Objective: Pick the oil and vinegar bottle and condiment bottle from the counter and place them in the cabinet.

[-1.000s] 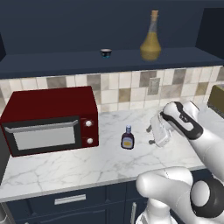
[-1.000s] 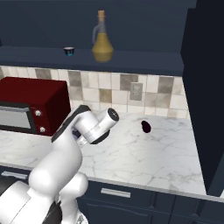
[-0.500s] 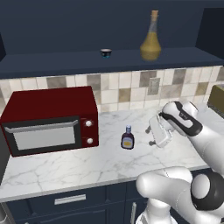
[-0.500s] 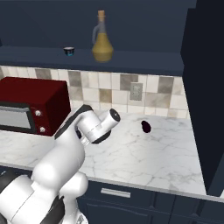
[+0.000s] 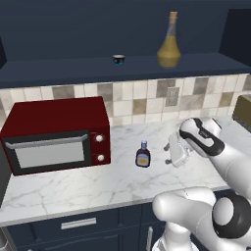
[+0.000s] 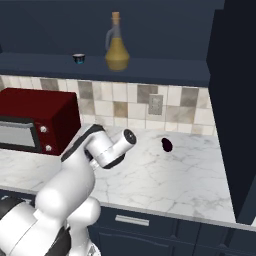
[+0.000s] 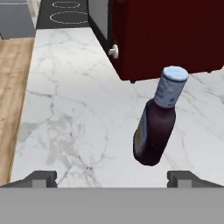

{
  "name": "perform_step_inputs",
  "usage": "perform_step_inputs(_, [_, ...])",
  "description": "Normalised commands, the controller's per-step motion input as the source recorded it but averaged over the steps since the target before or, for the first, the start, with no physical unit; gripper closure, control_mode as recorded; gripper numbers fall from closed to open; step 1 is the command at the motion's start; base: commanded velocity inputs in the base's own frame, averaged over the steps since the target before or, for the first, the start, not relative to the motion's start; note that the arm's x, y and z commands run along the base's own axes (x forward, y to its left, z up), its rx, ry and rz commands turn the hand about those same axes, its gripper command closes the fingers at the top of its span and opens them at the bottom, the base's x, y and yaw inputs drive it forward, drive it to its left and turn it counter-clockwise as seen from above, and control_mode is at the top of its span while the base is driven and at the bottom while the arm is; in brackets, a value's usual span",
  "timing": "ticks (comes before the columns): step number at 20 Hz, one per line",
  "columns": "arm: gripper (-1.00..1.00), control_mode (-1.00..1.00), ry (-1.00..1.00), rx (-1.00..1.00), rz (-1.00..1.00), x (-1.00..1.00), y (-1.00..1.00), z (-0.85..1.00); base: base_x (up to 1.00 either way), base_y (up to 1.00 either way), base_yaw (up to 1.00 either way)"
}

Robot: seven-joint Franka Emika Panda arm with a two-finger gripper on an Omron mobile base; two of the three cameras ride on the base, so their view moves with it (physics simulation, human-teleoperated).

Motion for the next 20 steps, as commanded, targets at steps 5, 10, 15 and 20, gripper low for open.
perform_step_inputs(5, [-1.00,-1.00,-0.01,0.01,-0.06,0.00,0.26,-0.13,0.00,0.00,0.00])
perform_step_inputs(10, [-1.00,-1.00,0.00,0.03,0.00,0.04,0.19,-0.09,0.00,0.00,0.00])
perform_step_inputs(15, [-1.00,-1.00,0.00,0.03,0.00,0.10,0.01,-0.06,0.00,0.00,0.00])
perform_step_inputs(20, [-1.00,-1.00,0.00,0.00,0.00,0.29,0.00,-0.02,0.00,0.00,0.00])
